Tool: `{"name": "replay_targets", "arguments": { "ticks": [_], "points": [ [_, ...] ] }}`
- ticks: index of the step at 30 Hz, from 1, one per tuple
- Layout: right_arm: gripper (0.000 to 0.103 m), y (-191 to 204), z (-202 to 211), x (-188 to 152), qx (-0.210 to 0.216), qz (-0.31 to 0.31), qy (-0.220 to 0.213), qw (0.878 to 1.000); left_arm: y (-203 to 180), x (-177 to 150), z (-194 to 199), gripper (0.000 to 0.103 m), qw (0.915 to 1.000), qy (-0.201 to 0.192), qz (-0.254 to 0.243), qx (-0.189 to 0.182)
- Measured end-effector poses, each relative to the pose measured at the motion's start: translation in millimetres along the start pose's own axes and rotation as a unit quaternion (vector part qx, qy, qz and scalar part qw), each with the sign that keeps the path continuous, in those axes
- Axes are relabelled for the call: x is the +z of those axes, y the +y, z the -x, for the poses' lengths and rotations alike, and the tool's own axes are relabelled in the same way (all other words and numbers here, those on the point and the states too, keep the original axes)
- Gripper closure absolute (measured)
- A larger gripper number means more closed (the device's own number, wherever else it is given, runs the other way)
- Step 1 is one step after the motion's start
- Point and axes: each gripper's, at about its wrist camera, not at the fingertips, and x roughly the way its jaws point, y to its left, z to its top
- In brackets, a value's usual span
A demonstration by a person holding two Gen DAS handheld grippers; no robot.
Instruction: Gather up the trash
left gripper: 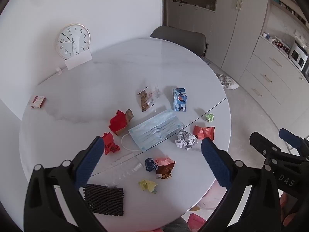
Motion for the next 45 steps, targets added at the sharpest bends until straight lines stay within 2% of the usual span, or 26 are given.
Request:
{"name": "replay_targets", "arguments": {
  "ticks": [45],
  "points": [
    [0.002, -4.8, 0.3, -0.7, -0.003, -0.003, 0.001, 1.000, 4.3, -5.6, -6.8, 0.007, 1.0000, 0.009, 0.004, 0.000]
  ]
}}
